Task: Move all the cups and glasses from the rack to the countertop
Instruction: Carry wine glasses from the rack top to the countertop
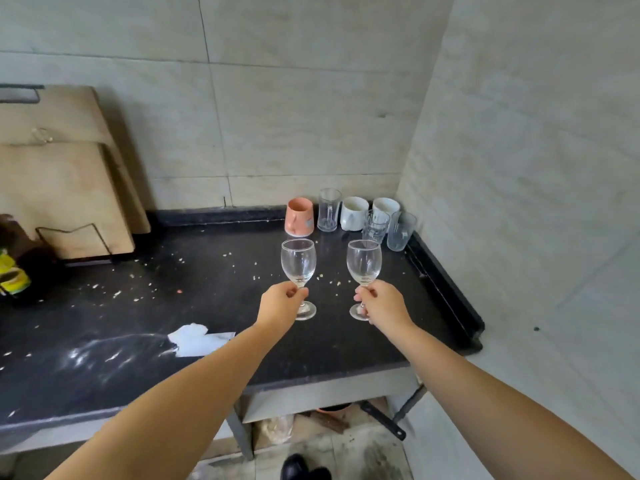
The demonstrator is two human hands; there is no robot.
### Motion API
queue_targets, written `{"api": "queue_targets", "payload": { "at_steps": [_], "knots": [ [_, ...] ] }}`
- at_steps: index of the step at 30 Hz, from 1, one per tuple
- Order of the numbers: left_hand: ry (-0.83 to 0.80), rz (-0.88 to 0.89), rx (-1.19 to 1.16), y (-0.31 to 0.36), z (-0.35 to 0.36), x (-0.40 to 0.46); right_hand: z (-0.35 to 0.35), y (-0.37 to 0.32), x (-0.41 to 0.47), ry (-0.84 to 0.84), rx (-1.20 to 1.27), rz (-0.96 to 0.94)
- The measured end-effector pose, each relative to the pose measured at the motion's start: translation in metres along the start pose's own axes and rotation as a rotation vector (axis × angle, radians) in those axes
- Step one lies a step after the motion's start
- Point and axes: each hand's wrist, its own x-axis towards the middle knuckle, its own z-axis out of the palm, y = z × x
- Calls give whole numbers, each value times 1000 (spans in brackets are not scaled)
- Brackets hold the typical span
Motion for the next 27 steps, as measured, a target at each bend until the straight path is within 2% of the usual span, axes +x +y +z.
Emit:
{"api": "queue_targets", "payload": {
  "at_steps": [7,10,13,20,27],
  "knots": [
    [-81,-62,-21,19,24,140,17,-13,139,12,-3,35],
    [-105,-84,-17,21,35,175,26,-8,178,-4,2,61],
    [-95,-115,-39,21,51,211,38,-2,223,-19,33,82],
    [-58,-190,-46,12,93,278,68,17,304,-79,300,168],
    [48,-286,-64,-2,125,314,92,45,354,-97,378,210]
  ]
}}
